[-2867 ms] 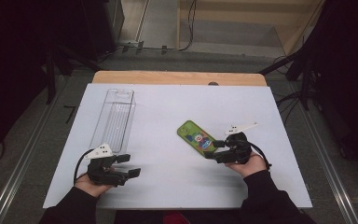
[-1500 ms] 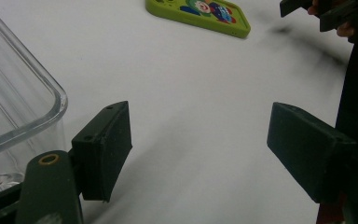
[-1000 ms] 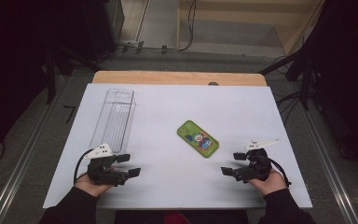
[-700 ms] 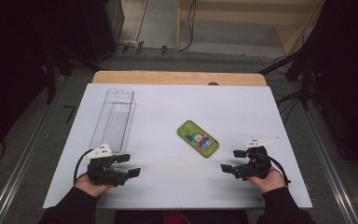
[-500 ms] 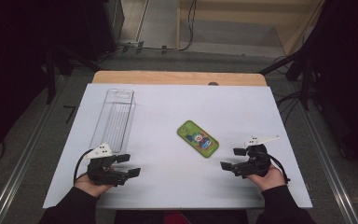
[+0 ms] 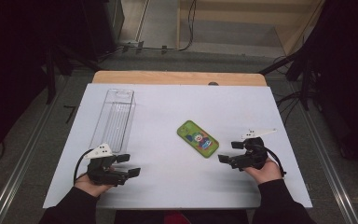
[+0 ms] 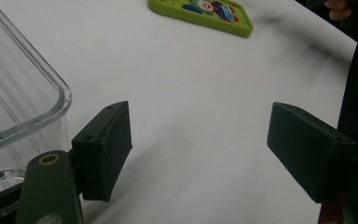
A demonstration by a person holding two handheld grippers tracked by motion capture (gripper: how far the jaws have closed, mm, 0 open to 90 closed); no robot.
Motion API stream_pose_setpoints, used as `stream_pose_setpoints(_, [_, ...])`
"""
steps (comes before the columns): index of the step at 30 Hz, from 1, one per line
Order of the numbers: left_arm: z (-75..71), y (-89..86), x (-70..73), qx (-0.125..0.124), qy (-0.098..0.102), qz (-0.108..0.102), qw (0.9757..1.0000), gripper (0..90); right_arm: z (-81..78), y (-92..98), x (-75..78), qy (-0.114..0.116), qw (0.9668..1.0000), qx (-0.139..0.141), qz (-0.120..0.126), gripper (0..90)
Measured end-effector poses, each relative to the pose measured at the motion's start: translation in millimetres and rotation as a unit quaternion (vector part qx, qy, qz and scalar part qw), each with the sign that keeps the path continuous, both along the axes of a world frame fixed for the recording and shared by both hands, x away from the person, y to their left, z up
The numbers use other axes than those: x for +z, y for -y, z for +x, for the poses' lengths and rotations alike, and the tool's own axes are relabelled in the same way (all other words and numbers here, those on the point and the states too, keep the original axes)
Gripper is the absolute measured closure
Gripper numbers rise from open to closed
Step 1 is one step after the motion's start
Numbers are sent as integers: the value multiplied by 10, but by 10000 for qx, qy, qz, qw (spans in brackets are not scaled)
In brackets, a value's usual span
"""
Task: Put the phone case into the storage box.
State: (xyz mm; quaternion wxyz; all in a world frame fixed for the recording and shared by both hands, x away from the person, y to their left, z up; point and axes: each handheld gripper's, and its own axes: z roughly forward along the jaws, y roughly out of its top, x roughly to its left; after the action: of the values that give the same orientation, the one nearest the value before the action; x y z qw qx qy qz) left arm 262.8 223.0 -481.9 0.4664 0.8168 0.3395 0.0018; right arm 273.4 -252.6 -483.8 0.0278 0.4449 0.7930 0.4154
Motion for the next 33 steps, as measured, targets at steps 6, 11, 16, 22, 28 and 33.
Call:
stream_pose_setpoints(6, [-9,-2,1,-14,-5,-12,10000,222,80,-24,45,103,9999,-123,-31,82])
stream_pose_setpoints(11, [-17,4,7,-31,13,-5,10000,222,161,-55,60,106,9998,-149,-17,82])
stream_pose_setpoints(16, [-14,7,4,-47,10,-2,10000,222,254,-107,45,45,9999,-45,79,81])
stream_pose_setpoints(22, [-12,13,1,-70,-12,18,10000,222,338,-177,85,165,9998,96,8,0])
stream_pose_setpoints(28, [-10,13,2,-49,-9,19,10000,222,427,-219,99,89,9999,38,-80,0])
stream_pose_setpoints(33, [-9,15,1,-41,-14,18,10000,222,492,-281,105,70,9998,150,-103,0])
